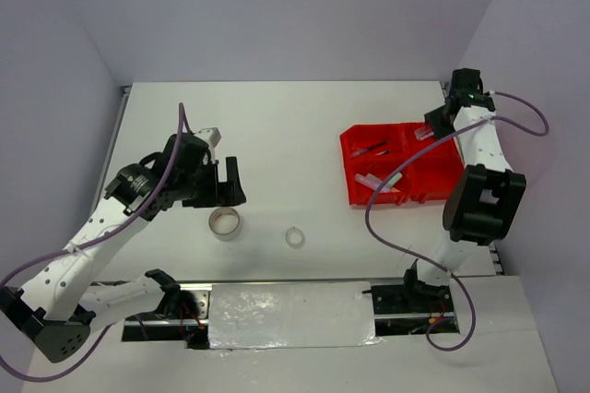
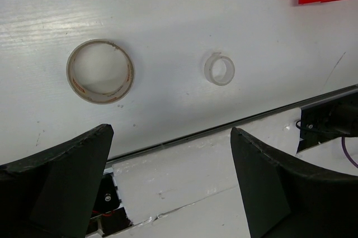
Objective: Sort the stationery into containers
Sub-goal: Place the stationery in the storage box.
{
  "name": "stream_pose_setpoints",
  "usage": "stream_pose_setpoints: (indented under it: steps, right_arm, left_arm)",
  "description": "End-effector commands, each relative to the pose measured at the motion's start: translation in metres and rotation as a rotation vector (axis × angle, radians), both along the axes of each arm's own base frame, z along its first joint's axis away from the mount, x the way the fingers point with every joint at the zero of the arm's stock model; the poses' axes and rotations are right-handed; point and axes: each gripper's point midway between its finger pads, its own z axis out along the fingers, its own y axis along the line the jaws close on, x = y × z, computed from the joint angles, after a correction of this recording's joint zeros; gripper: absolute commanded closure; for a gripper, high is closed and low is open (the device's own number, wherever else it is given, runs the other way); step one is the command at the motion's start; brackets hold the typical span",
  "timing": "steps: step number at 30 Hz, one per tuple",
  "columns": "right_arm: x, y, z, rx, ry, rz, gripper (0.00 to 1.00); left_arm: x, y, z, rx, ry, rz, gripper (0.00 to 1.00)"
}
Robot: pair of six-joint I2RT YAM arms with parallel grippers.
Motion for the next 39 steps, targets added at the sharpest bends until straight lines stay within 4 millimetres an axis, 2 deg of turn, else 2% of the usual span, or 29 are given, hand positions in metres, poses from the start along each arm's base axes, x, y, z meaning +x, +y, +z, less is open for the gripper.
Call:
stream_pose_setpoints:
  steps: [1,6,11,14,15,16,17,18,22,24,25,26,29,31,32,33,34,35,36,37,38,39]
  right_arm:
    - [-0.005,-0.019,0.001,0.017,0.020,-0.027,1.00]
    - [0.003,-0.031,-0.021,0.017,0.057,-0.051,0.99]
    - [0.014,-0.028,-0.039,0.069,0.080,-0.041,0.93]
    - [0.015,-0.029,-0.042,0.080,0.068,-0.072,0.78]
    - [0.018,-0.029,-0.042,0.081,0.060,-0.071,0.65]
    - [0.019,-0.029,-0.043,0.089,0.066,-0.075,0.60]
    - [0.023,-0.029,-0.039,0.090,0.058,-0.072,0.57]
    - [0.023,-0.029,-0.042,0.092,0.075,-0.072,0.50]
    - [0.031,-0.030,-0.031,0.084,0.056,-0.051,0.38]
    - [0.036,-0.031,-0.021,0.076,0.036,-0.033,0.36]
    - [0.038,-0.030,-0.017,0.078,0.028,-0.029,0.32]
    - [0.039,-0.029,-0.015,0.078,0.024,-0.024,0.14]
    - [0.048,-0.015,0.009,0.061,-0.034,0.077,0.15]
    - [0.055,0.020,0.042,-0.014,-0.103,0.240,0.16]
    - [0.051,0.035,0.065,-0.059,-0.140,0.312,0.17]
    - [0.047,0.072,0.075,-0.077,-0.149,0.411,0.17]
    - [0.037,0.091,0.096,-0.114,-0.196,0.482,0.18]
    - [0.028,0.104,0.102,-0.149,-0.200,0.531,0.18]
    - [0.014,0.152,0.093,-0.155,-0.191,0.652,0.18]
    - [-0.001,0.174,0.110,-0.163,-0.246,0.722,0.20]
    - [-0.011,0.196,0.111,-0.168,-0.270,0.789,0.22]
    - [-0.029,0.221,0.092,-0.130,-0.242,0.875,0.23]
  left_arm:
    - [-0.002,0.003,0.012,-0.024,-0.045,-0.001,0.01]
    - [-0.006,0.003,0.004,-0.026,-0.022,-0.002,0.01]
    - [-0.006,0.002,0.004,-0.030,-0.028,-0.004,0.01]
    - [-0.003,0.001,0.005,-0.026,-0.029,-0.005,0.01]
    - [-0.001,0.000,0.005,-0.024,-0.025,-0.006,0.01]
    - [-0.001,0.000,0.006,-0.022,-0.025,-0.010,0.01]
    - [0.000,-0.001,0.007,-0.021,-0.025,-0.011,0.01]
    - [0.000,-0.001,0.007,-0.020,-0.024,-0.011,0.00]
    - [0.005,-0.004,0.008,-0.024,-0.032,-0.012,0.01]
    - [0.007,-0.005,0.007,-0.024,-0.031,-0.009,0.01]
    - [0.008,-0.005,0.007,-0.024,-0.031,-0.009,0.01]
    - [0.009,-0.006,0.007,-0.024,-0.030,-0.011,0.01]
    - [0.014,-0.006,0.010,-0.015,-0.036,0.004,0.01]
    - [0.021,0.005,0.009,0.035,-0.034,0.068,0.01]
    - [0.025,0.010,0.003,0.070,-0.016,0.094,0.01]
    - [0.027,0.021,-0.001,0.116,-0.002,0.141,0.00]
    - [0.032,0.029,0.000,0.135,0.003,0.185,0.01]
    - [0.036,0.035,-0.005,0.159,0.023,0.211,0.01]
    - [0.040,0.043,-0.006,0.170,0.027,0.247,0.01]
    - [0.043,0.047,-0.002,0.171,0.020,0.272,0.01]
    - [0.045,0.053,0.000,0.177,0.015,0.304,0.01]
    - [0.049,0.064,0.005,0.181,-0.003,0.367,0.01]
